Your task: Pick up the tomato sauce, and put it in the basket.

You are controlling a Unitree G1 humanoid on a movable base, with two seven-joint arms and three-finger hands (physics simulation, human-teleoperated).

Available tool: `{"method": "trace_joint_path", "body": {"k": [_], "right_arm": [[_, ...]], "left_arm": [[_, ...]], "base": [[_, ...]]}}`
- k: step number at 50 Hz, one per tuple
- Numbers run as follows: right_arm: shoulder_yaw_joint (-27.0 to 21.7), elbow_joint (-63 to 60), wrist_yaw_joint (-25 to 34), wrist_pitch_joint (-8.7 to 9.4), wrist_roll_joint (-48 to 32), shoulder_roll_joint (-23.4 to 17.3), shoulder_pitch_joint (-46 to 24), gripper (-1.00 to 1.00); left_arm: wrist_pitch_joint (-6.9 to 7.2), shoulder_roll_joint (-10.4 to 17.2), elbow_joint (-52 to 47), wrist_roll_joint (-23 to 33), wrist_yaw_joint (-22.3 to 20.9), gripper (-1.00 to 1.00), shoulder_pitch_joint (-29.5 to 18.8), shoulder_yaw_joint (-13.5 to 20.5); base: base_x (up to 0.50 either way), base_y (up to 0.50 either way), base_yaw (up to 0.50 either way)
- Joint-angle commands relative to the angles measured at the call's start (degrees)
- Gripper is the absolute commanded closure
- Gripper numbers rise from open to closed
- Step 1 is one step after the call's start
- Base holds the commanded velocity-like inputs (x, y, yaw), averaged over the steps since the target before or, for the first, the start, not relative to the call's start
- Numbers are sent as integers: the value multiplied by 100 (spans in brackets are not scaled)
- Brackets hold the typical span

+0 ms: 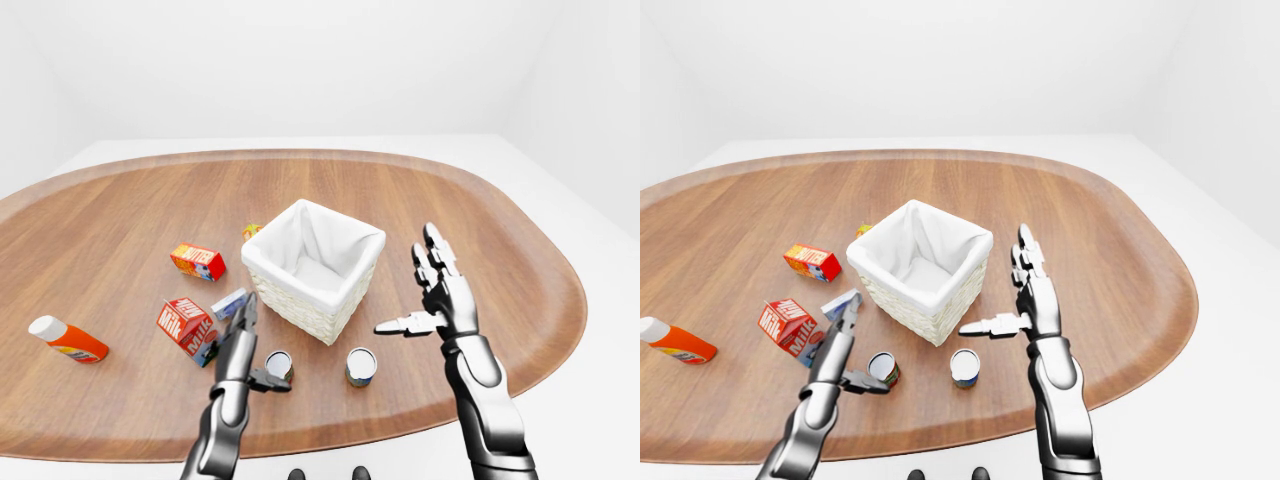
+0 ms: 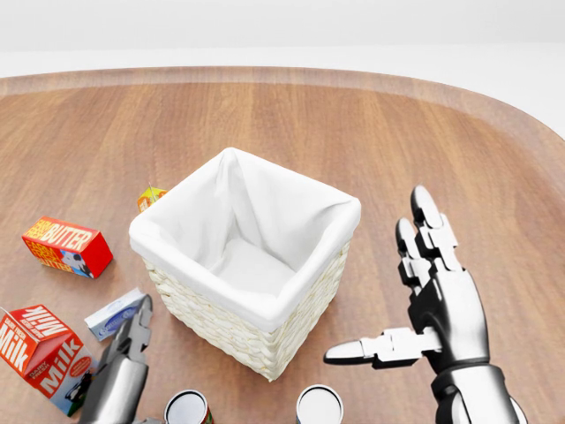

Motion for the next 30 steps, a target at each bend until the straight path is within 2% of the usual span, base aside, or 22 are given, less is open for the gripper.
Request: {"method": "trace_joint_path", "body": {"k": [1,7,30], "right_arm": [[-3,-14,1,0,5,-1,-1,-100],[-11,-23,9,0,16,-7,-8,-100],[-32,11,1,0,36,-12,-39,-100]], "left_arm": [[0,-23,29,11,15,-99,-22,-48],[0,-77,-245,15,-149,-99,-23,-156],[0,-58,523,43,219,-99,-270,-187]], "base": [[0,0,0],[0,0,0],[0,0,0]]}}
